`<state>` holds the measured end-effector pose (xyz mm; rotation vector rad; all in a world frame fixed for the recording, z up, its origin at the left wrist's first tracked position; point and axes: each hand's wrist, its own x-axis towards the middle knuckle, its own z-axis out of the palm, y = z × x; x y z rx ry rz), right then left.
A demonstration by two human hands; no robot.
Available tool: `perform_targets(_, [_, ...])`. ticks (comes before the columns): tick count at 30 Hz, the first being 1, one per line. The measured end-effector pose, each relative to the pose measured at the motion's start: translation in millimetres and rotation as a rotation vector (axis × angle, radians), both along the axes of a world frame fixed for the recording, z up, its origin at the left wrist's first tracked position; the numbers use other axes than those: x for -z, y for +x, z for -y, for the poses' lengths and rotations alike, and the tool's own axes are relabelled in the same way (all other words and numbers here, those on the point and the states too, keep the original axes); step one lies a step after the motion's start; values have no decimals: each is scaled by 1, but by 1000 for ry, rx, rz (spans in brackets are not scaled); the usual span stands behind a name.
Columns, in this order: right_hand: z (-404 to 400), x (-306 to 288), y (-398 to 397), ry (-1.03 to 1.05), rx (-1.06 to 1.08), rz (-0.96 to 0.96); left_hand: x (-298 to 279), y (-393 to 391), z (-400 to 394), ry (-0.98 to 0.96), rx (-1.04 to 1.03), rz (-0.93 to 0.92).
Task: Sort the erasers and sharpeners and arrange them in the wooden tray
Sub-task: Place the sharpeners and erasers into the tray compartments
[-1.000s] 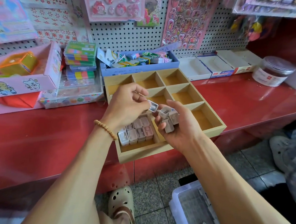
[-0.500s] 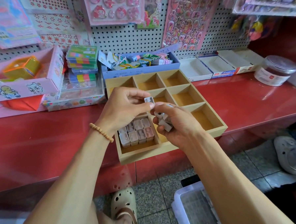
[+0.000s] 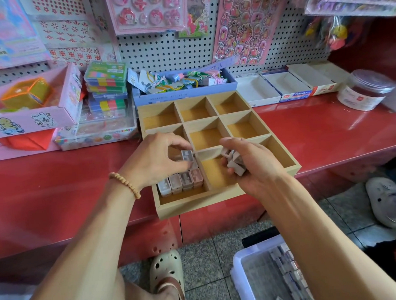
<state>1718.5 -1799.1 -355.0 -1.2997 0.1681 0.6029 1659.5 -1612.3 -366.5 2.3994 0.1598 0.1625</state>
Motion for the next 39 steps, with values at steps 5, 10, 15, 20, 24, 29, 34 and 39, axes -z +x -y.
perform_targets(5, [3, 2, -2, -27, -23, 11, 7, 7, 3, 97, 39, -49])
perform_targets(10, [5, 3, -2, -38, -51, 32, 8, 12, 6, 116, 33, -48])
perform_targets(15, [5, 4, -1, -37, -63, 31, 8, 10, 6, 123, 36, -31])
perform_targets(20, [1, 6, 1, -72, -141, 75, -2, 4, 7, -105, 12, 72])
perform_targets(24, [-6, 5, 1, -112, -283, 164, -11, 0, 17, -253, 137, 43])
perform_targets(29, [-9, 4, 2, -100, -310, 177, -10, 1, 16, -253, 143, 51])
perform_targets(34, [-8, 4, 1, -122, -225, 200, -7, 1, 13, -254, 33, 84])
perform_targets(39, [-17, -1, -2, -196, -239, 312, -11, 0, 15, -380, 9, 80])
